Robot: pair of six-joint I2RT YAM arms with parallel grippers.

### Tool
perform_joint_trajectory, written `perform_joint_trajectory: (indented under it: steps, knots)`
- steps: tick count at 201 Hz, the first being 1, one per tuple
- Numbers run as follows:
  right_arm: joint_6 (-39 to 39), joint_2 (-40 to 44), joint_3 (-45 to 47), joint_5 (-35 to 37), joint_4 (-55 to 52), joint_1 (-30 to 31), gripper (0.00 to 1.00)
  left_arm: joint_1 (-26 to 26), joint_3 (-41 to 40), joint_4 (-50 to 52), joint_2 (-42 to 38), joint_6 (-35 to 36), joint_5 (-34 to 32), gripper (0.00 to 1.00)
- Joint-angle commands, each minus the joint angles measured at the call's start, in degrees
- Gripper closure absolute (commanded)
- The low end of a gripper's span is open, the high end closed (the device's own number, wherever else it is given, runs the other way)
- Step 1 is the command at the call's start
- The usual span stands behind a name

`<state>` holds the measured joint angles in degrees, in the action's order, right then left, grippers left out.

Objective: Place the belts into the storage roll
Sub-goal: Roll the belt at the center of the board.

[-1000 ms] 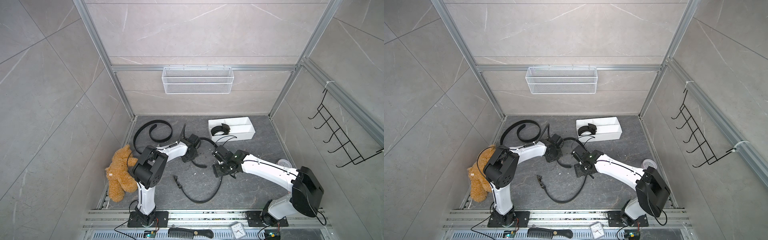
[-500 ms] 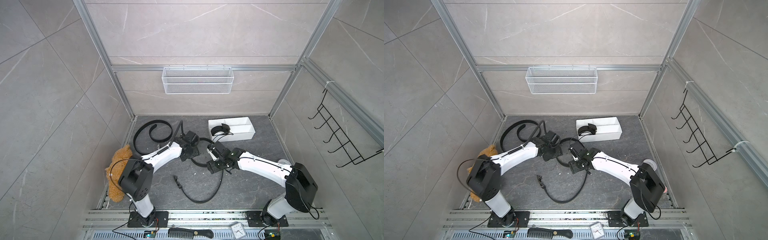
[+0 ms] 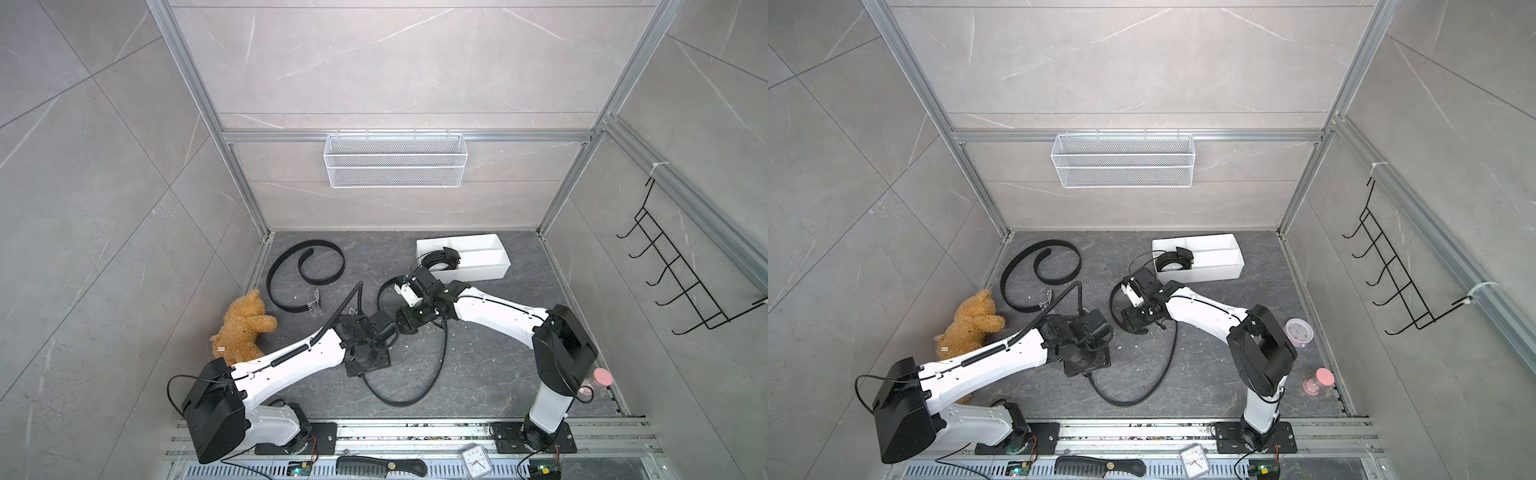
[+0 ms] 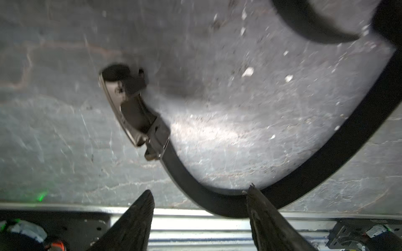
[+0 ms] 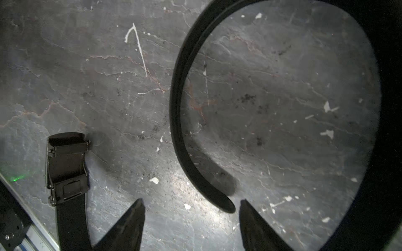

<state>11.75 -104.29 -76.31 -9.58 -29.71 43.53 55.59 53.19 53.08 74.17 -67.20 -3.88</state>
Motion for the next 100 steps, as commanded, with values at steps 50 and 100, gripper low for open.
perform_joint_trajectory:
  steps: [50,100]
  knots:
    - [-3.64,-9.65,-7.02,-2.50,-2.25,1.67,0.32,2.59,-5.40,-12.02,2.82,-9.69,2.02,0.28]
    - [-4.87,-14.03,-10.79,-1.31,-3.80,2.92,0.35,2.59,-7.63,-18.84,9.60,-9.62,3.87,0.33]
